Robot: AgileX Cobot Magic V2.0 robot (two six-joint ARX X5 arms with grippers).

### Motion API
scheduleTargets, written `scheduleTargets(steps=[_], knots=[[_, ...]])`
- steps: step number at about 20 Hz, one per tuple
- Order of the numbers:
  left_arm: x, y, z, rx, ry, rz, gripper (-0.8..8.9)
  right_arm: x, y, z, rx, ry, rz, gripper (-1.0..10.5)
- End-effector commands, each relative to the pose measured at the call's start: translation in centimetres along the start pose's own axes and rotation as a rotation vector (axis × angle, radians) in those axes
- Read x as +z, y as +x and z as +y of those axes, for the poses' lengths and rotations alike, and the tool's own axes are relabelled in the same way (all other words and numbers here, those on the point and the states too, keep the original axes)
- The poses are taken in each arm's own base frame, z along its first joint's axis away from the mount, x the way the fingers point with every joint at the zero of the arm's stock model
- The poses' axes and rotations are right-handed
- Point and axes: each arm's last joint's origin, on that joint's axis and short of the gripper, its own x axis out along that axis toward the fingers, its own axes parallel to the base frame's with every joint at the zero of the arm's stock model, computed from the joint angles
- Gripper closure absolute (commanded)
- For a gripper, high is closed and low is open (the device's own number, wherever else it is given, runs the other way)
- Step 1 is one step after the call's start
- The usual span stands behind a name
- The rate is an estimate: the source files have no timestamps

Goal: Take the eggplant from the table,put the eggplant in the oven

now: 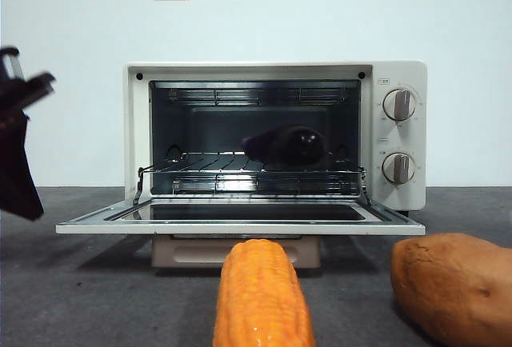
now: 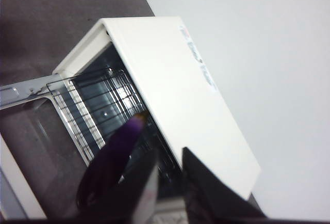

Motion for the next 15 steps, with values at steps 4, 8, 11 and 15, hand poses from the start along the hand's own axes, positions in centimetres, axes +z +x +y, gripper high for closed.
scheduleTargets(steps=[4,8,11,15], knots=[[0.2,2.9,0.9,-0.093,0.0,0.06,8.08,-1.6,-4.0,-3.0,0.003,0.135,-0.031,9.3],[-0.3,4.4,1.5,-0.158,-0.006,0.117,8.08,-3.0,-6.3,-4.9,-0.005,0.203,-0.061,9.3],[-0.6,5.4,2.1,-0.226,-0.005,0.15,8.08,-4.0,-7.8,-6.2,-0.013,0.26,-0.091,9.3],[-0.7,6.3,3.0,-0.337,-0.047,0.169,8.08,-5.0,-9.3,-7.5,-0.022,0.319,-0.13,9.3]])
